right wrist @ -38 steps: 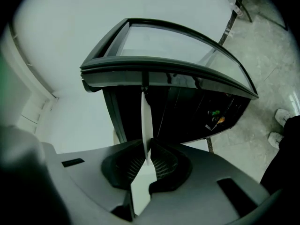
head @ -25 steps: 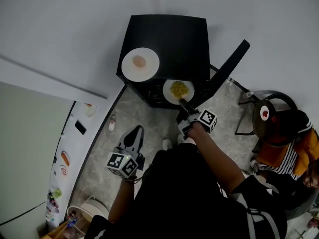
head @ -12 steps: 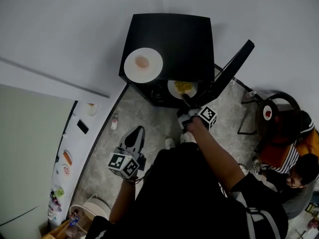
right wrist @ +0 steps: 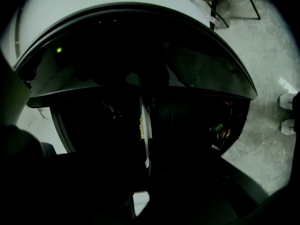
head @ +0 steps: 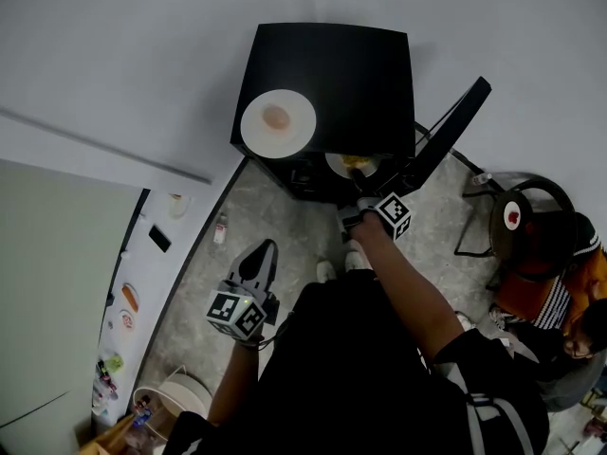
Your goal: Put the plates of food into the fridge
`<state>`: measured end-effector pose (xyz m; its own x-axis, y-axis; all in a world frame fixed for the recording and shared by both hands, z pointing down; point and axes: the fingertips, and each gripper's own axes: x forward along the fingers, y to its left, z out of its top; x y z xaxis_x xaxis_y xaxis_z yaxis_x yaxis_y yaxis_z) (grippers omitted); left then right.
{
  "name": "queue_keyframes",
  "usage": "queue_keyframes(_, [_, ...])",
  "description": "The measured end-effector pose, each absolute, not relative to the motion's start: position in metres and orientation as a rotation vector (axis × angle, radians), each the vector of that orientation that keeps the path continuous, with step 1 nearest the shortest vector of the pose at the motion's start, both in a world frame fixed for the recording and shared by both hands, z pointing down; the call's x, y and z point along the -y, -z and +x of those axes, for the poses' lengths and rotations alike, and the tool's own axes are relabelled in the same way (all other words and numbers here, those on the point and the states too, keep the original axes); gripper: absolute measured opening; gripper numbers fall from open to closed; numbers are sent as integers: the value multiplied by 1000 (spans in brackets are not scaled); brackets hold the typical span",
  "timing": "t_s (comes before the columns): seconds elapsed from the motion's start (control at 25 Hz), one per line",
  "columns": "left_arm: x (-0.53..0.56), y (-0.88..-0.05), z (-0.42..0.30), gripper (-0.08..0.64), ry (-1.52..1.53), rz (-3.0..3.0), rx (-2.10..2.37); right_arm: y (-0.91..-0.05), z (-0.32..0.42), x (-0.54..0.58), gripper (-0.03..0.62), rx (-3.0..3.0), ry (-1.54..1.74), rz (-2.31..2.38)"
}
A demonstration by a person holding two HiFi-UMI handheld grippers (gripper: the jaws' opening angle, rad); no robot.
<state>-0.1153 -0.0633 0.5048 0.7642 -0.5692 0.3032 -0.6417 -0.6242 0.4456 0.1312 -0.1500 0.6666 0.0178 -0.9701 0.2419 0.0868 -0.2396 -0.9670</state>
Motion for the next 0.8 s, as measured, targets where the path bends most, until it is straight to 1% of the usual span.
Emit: queue_keyframes(0.8, [66, -504, -113, 32, -183, 2417, 905, -667, 158, 169, 35, -926, 1290, -1468])
